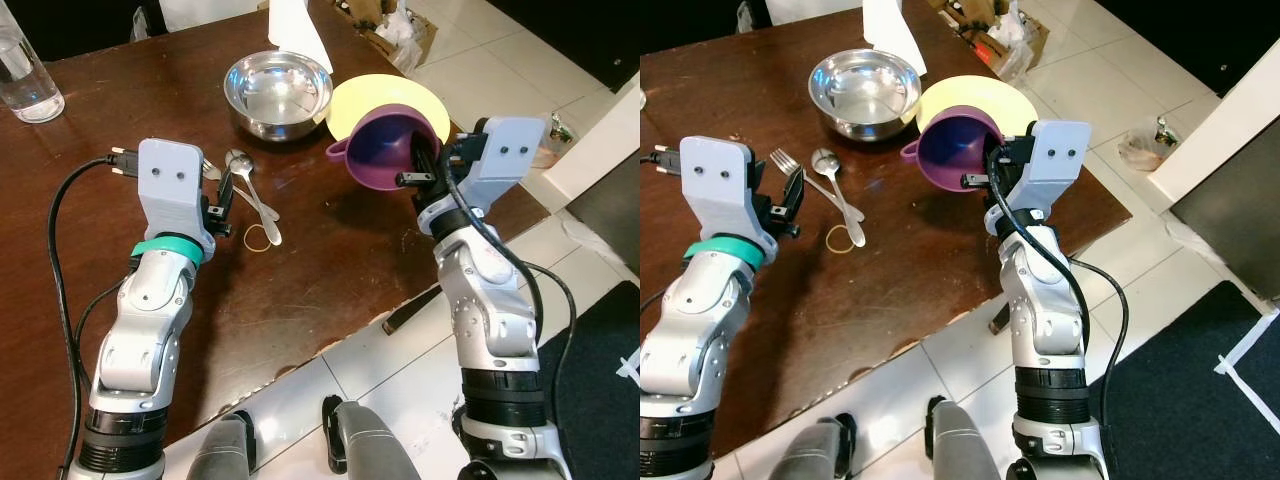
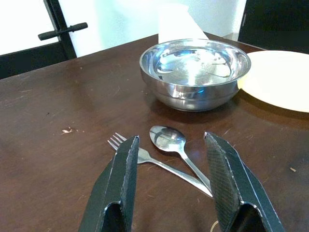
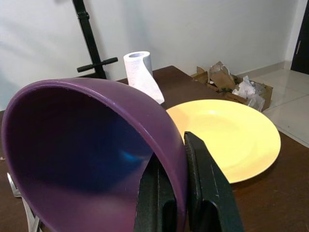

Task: Setting the table

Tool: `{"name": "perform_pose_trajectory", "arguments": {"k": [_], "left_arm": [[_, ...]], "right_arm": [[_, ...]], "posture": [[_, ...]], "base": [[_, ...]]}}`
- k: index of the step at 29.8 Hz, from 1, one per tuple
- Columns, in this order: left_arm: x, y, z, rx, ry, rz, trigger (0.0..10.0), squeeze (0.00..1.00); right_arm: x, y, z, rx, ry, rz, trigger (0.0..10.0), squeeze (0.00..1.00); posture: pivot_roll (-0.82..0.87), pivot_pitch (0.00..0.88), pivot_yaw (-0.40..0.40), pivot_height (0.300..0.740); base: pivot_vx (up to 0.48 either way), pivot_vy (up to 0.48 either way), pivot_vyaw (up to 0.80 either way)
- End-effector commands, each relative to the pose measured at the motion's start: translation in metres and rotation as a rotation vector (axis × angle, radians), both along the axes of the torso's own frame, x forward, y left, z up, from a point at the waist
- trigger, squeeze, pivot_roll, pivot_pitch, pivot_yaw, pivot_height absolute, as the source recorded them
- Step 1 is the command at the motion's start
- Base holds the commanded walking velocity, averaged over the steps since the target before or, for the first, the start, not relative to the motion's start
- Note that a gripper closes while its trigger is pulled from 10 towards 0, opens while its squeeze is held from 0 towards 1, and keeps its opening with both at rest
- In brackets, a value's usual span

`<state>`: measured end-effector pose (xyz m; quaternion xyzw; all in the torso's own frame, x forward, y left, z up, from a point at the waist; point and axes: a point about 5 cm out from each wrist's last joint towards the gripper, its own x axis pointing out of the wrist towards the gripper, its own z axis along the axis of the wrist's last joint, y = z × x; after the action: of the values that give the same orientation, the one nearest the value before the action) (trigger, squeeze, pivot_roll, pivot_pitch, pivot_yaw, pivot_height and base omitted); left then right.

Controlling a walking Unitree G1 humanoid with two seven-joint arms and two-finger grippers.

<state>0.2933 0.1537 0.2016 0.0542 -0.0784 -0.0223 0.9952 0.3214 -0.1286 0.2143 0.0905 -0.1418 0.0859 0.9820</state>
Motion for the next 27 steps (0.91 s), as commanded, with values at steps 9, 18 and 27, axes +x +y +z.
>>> {"name": "perform_pose_trajectory", "arguments": {"k": [9, 18, 27], "left_arm": [[-0.0016, 0.0008, -0.0084, 0.013, 0.025, -0.006, 10.0, 0.0], [-0.0007, 0.0014, -0.01, 0.021, 0.029, -0.009, 10.0, 0.0], [0.0003, 0.0014, -0.011, 0.022, 0.035, -0.012, 10.0, 0.0]], "right_arm": [[-0.0021, 0.0012, -0.0076, 0.001, 0.021, -0.006, 10.0, 0.0], [-0.0015, 0.0008, -0.0089, -0.004, 0.024, -0.006, 10.0, 0.0], [-0.002, 0.0007, -0.01, -0.008, 0.026, -0.006, 10.0, 0.0]], "posture": [[-0.07, 0.083, 0.013, 0.74], [-0.07, 0.076, 0.017, 0.74], [-0.07, 0.071, 0.019, 0.74]], "base": [[-0.141, 0.0, 0.0], [-0.294, 0.0, 0.0], [-0.314, 0.0, 0.0]]}}
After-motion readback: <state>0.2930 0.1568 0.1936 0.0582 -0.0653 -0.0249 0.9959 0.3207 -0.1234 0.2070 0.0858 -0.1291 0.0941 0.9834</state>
